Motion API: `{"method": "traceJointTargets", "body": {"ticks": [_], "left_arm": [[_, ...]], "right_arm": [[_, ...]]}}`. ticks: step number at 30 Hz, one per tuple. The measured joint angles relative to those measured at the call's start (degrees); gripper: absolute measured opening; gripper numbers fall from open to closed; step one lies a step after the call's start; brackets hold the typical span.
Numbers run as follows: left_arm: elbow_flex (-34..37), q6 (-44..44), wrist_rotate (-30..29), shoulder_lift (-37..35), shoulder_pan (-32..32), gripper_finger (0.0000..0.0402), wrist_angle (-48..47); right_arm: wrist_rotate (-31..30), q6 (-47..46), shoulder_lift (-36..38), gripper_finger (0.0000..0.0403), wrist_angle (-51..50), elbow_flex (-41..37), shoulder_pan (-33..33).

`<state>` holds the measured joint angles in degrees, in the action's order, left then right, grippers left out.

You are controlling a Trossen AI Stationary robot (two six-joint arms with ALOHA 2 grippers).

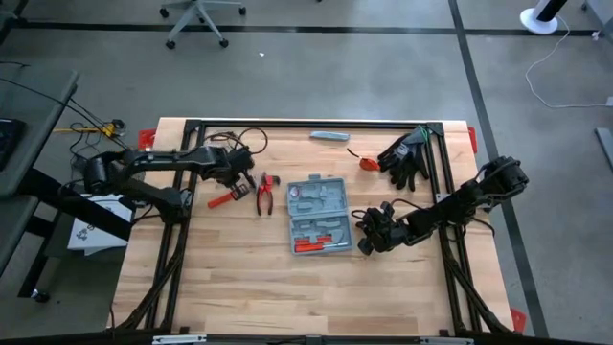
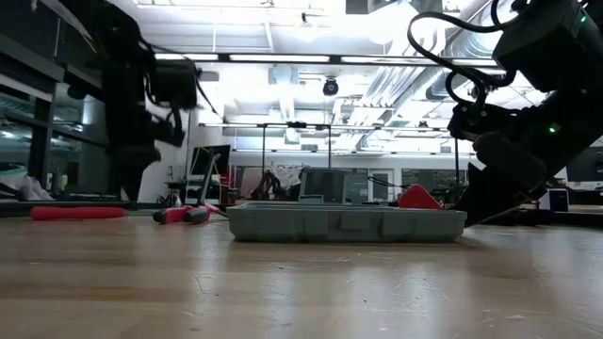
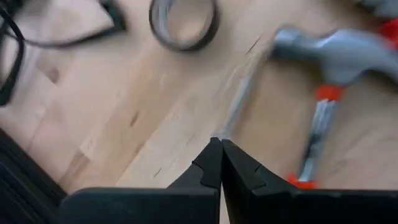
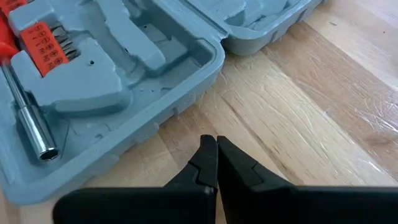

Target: Prefit tool cases

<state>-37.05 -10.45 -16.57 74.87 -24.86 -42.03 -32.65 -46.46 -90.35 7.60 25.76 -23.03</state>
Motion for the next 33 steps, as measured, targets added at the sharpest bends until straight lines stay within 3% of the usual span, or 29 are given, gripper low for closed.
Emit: {"method": "traceJointTargets", "body": {"ticks": [6, 13, 21, 27, 30, 33], "left_arm": [[-0.1, -1.1, 1.5, -5.8, 3.3, 0.0003, 0.0], [-0.1, 0.1, 1.6, -4.6, 1.8, 0.0009, -0.2], [-0.2, 3.9, 4.8, 0.5, -1.2, 0.0099, 1.4], [-0.3, 4.6, 2.7, 7.9, -2.4, 0.0175, 1.3], [-0.9, 5.0, 2.7, 11.9, -3.0, 0.0192, 0.9], [-1.4, 4.7, 3.8, 14.5, -3.1, 0.0176, 1.0]], "right_arm": [[-0.2, 0.2, 0.0, 0.0000, 0.0, 0.0, 0.1], [-0.3, 0.4, 0.0, 0.0000, -0.3, 0.0, 0.2], [-0.1, 0.4, 0.0, 0.0000, -0.5, 0.0, 0.2], [-0.1, 0.4, 0.0, 0.0000, -0.5, 0.0, 0.2], [-0.1, 0.4, 0.0, 0.0000, -0.6, 0.0, 0.2], [0.1, 0.4, 0.0, 0.0000, -0.7, 0.0, 0.2]]}}
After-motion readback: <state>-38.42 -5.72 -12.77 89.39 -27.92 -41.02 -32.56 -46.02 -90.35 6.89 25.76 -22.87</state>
